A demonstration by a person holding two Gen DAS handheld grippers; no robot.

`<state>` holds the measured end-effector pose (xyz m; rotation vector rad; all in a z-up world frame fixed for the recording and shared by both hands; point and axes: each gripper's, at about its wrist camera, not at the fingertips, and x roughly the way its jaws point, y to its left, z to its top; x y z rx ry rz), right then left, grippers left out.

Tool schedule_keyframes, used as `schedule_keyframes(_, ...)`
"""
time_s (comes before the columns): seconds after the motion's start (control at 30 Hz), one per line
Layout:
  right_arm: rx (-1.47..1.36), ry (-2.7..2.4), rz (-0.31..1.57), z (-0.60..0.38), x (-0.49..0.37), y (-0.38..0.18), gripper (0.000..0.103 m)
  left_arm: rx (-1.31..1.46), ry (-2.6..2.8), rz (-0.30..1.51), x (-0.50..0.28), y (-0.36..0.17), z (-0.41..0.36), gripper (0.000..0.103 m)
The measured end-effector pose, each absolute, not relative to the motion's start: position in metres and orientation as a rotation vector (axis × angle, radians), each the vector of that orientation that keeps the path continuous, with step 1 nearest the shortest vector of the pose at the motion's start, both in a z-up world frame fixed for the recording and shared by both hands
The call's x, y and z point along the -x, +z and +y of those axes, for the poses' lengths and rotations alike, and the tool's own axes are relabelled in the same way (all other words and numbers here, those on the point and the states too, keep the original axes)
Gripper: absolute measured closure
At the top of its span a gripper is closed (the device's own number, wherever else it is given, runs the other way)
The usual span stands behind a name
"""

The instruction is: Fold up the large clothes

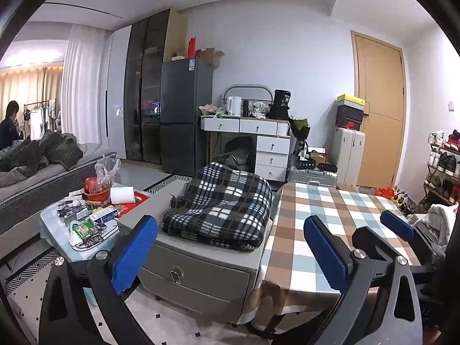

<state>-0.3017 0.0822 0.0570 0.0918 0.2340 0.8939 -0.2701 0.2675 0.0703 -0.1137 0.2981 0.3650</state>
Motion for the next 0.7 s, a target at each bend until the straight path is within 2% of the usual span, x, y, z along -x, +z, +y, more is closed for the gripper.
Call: schedule_keyframes(0.7, -0.126, 0.913, 0.239, 0.0812, 0.3093, 0.0540, 0.000, 0.095, 0.338, 0.324, 0.2711, 0.0698, 0.2625, 0.003)
